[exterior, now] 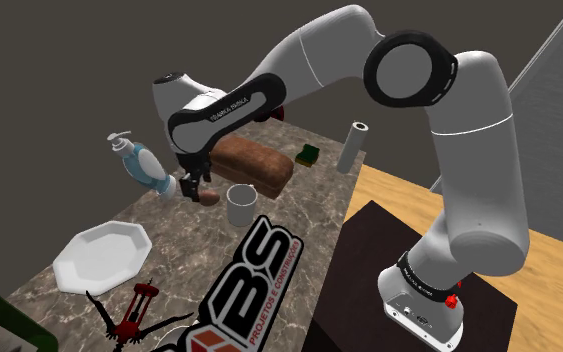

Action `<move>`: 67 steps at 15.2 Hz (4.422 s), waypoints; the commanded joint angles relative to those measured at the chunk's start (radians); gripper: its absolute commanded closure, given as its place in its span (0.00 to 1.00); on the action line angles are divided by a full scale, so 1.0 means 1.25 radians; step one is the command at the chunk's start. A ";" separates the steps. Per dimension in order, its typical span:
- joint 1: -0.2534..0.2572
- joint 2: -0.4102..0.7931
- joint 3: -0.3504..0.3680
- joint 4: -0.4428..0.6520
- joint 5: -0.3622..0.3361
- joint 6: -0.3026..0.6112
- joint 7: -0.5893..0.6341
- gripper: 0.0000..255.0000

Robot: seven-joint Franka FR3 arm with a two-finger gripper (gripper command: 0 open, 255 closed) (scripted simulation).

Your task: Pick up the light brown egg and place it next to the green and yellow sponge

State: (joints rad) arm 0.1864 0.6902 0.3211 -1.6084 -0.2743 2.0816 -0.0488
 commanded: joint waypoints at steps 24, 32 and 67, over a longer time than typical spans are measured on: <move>0.005 0.021 -0.018 -0.046 -0.022 0.053 0.026 1.00; -0.003 -0.029 -0.005 -0.048 -0.006 0.006 0.015 1.00; -0.241 -0.196 -0.069 -0.114 0.028 -0.053 -0.298 1.00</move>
State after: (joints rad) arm -0.0994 0.4488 0.2416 -1.7473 -0.2386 2.0116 -0.3992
